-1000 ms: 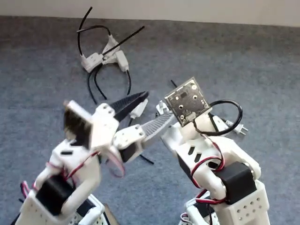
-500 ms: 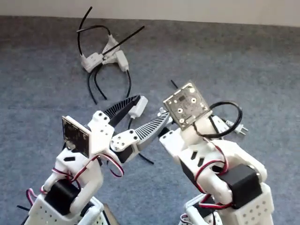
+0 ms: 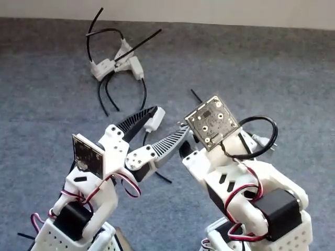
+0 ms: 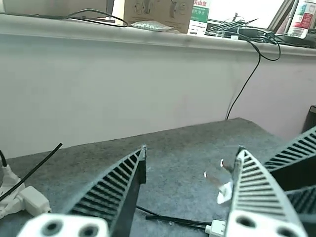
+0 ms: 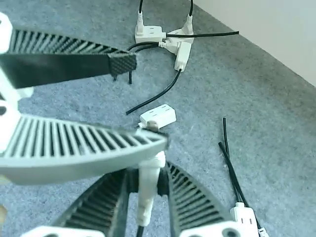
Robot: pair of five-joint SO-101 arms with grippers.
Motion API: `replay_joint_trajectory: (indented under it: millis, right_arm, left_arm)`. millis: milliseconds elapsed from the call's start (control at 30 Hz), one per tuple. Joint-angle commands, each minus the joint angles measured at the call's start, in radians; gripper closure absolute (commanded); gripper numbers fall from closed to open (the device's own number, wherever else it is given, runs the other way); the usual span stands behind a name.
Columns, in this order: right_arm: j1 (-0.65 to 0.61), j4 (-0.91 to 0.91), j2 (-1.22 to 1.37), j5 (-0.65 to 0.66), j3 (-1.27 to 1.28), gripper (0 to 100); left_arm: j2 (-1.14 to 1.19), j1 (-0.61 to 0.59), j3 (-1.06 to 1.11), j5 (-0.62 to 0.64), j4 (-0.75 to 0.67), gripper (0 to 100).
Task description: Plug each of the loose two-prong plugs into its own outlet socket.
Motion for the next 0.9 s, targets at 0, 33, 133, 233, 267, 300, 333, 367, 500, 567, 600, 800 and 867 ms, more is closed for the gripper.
replay_joint_trajectory:
  millis: [0, 33, 133, 233, 267, 300, 333, 367, 500, 567, 600, 800, 867]
  right_arm:
    - [-0.018, 0.004, -0.018, 0.049, -0.094, 99.1]
    - [-0.01, 0.004, -0.018, 0.055, -0.094, 99.1]
    - [0.058, 0.004, -0.018, 0.058, -0.111, 99.1]
    - [0.088, 0.013, -0.018, 0.058, -0.147, 99.1]
    - [0.087, 0.024, -0.016, 0.058, -0.154, 99.1]
    - [0.087, 0.03, -0.013, 0.058, -0.159, 99.1]
    - [0.087, 0.03, -0.013, 0.058, -0.16, 99.1]
    - [0.087, 0.03, -0.012, 0.058, -0.16, 99.1]
    - [0.087, 0.031, -0.012, 0.058, -0.159, 99.1]
    - [0.09, 0.031, -0.01, 0.058, -0.156, 99.1]
    - [0.09, 0.03, -0.01, 0.06, -0.154, 99.1]
    - [0.09, -0.004, 0.019, 0.06, -0.068, 99.1]
    - [0.09, -0.036, 0.039, 0.06, -0.022, 99.1]
  left_arm:
    - [0.033, -0.061, 0.039, -0.008, -0.003, 74]
    - [0.033, -0.062, 0.048, -0.008, -0.003, 74]
    - [0.033, -0.062, 0.062, -0.008, -0.005, 74]
    - [0.035, -0.061, 0.064, -0.008, -0.017, 74]
    - [0.039, -0.061, 0.064, -0.008, -0.025, 74]
    - [0.041, -0.061, 0.064, -0.008, -0.025, 74]
    - [0.041, -0.061, 0.064, -0.008, -0.025, 74]
    - [0.041, -0.061, 0.064, -0.008, -0.025, 74]
    - [0.036, -0.061, 0.064, -0.005, -0.026, 74]
    - [0.033, -0.062, 0.064, -0.003, -0.031, 74]
    - [0.033, -0.062, 0.064, -0.003, -0.031, 74]
    - [0.031, -0.062, 0.059, 0.015, -0.06, 74]
    - [0.031, -0.084, 0.064, 0.068, -0.089, 74]
